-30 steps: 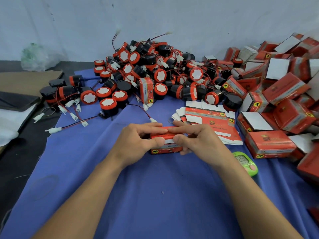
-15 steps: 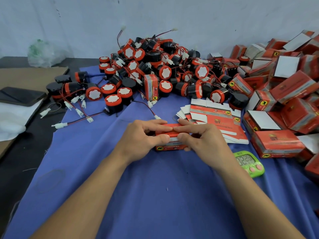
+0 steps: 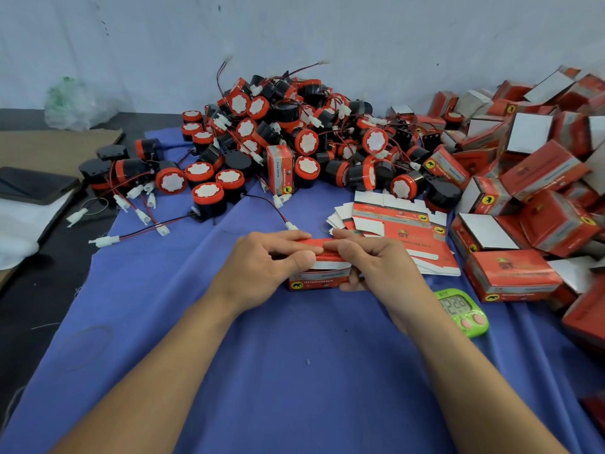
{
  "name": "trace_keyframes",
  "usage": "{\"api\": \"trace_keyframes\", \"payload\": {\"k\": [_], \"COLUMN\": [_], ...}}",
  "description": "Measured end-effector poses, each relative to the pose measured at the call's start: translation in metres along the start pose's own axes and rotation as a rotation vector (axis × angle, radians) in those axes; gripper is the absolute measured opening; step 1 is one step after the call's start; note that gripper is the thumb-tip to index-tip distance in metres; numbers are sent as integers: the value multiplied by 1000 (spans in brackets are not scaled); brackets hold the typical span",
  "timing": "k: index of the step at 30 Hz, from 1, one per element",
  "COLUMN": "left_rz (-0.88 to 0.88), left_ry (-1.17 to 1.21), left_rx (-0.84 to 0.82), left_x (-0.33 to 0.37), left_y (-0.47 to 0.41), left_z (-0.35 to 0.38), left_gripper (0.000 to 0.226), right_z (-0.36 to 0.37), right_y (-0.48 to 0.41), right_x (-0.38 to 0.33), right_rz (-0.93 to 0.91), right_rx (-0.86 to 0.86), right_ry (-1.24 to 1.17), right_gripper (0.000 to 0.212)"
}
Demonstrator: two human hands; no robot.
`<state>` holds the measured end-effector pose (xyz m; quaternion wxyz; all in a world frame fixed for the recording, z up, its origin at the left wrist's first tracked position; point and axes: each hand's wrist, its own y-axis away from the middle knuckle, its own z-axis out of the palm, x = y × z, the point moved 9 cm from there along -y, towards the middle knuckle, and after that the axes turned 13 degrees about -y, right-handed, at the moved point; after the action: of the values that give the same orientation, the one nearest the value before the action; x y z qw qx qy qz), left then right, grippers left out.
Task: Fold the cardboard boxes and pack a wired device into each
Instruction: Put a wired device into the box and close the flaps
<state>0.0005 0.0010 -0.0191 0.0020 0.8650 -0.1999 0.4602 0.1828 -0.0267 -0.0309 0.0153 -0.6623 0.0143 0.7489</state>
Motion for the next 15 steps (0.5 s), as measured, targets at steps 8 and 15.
{"api": "trace_keyframes", "payload": {"k": [8,15], "left_rz": [-47,-56], "left_ry": [183,104], "left_rx": [-48,68], "left_x": [-3,3], "left_y": [1,-1], "left_z": [11,9], "left_gripper": [25,19], "right_z": [-1,0], "right_y": [-2,-4], "right_x": [2,10], "right_rz": [17,51], "right_rx": [7,-57], "right_ry": [35,111], "right_gripper": [24,40]}}
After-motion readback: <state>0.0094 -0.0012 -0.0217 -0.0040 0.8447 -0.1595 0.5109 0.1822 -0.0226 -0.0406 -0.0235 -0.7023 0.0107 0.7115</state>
